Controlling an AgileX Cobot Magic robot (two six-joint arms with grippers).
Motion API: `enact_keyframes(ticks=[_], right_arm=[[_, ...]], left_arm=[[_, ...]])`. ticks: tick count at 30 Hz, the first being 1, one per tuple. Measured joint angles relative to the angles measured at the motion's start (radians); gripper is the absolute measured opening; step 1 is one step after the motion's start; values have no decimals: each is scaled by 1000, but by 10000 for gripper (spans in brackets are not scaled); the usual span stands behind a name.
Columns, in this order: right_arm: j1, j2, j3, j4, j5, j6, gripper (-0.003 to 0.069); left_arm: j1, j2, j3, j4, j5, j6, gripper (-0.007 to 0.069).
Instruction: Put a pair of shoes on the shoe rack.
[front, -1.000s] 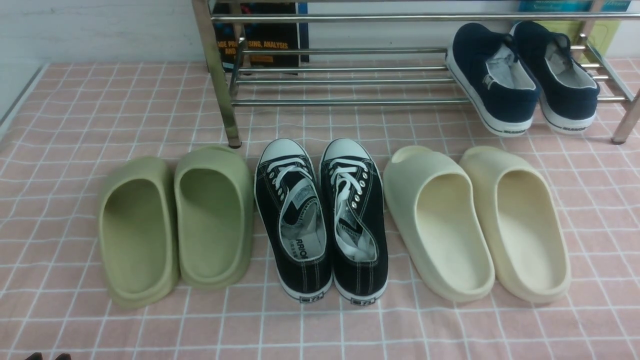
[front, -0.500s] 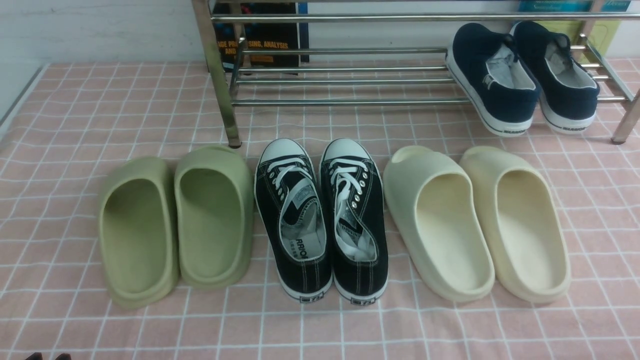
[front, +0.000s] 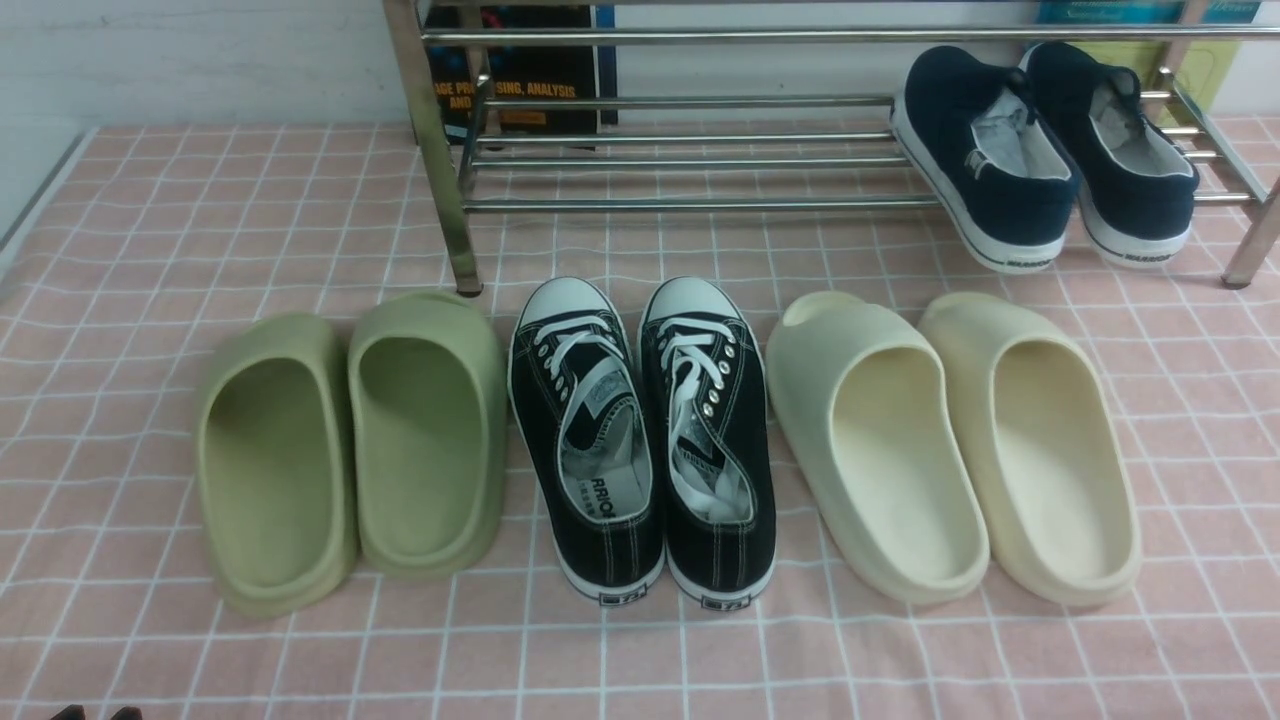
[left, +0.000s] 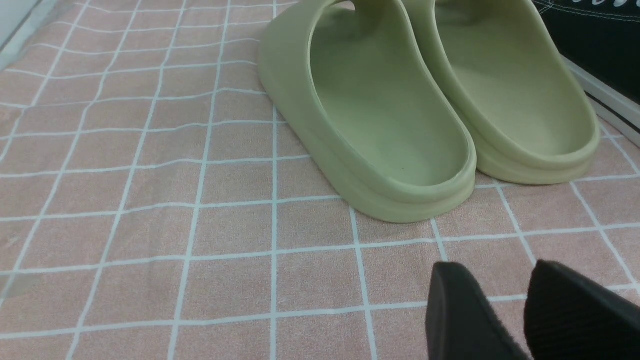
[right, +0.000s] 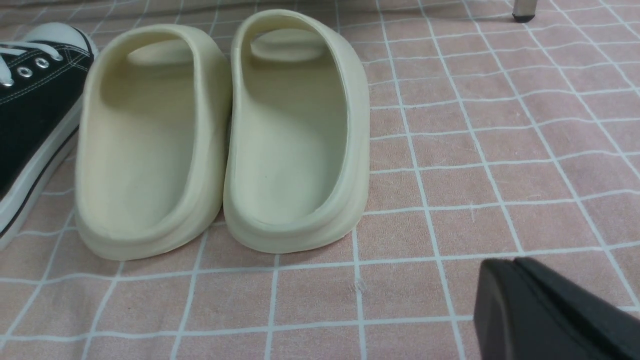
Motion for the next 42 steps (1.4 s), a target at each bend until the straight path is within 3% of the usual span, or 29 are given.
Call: enact_keyframes(ticks=[42], right_arm=[[0,0,0,0,1,0,8]], left_arm=[[0,0,0,0,0,0,239]])
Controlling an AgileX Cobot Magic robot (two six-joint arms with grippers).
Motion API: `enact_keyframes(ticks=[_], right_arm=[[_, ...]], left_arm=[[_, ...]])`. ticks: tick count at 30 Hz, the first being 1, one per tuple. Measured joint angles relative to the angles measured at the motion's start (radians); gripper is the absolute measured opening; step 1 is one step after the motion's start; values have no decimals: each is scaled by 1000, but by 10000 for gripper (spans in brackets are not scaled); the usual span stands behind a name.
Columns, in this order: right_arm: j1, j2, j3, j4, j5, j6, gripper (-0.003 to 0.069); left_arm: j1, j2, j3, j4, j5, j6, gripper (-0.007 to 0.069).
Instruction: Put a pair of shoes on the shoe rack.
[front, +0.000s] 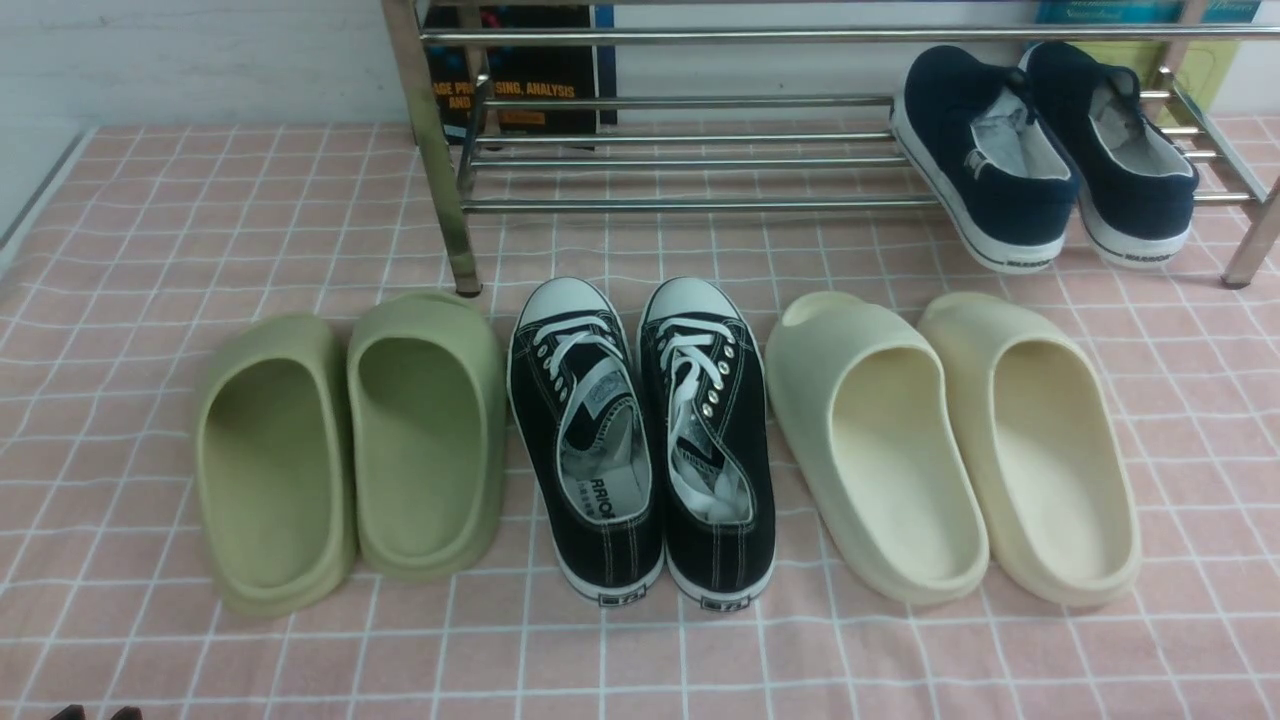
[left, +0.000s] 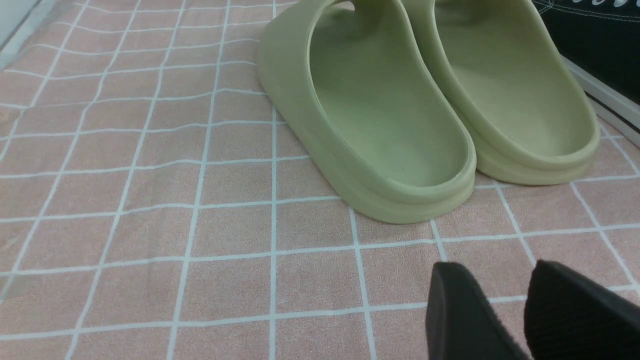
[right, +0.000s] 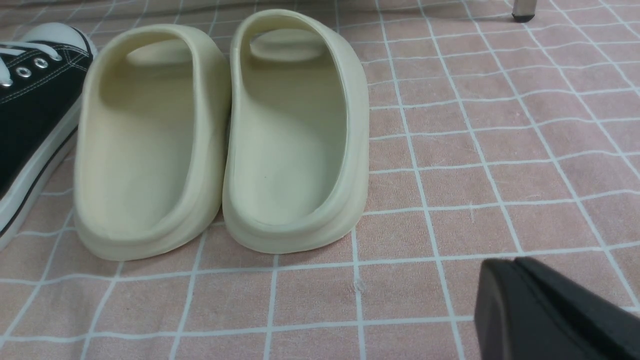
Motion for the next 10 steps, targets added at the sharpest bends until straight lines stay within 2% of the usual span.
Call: enact_keyframes(ticks=[10], right_arm=[[0,0,0,0,0,0,17]], left_arm=[[0,0,0,0,0,0,239]])
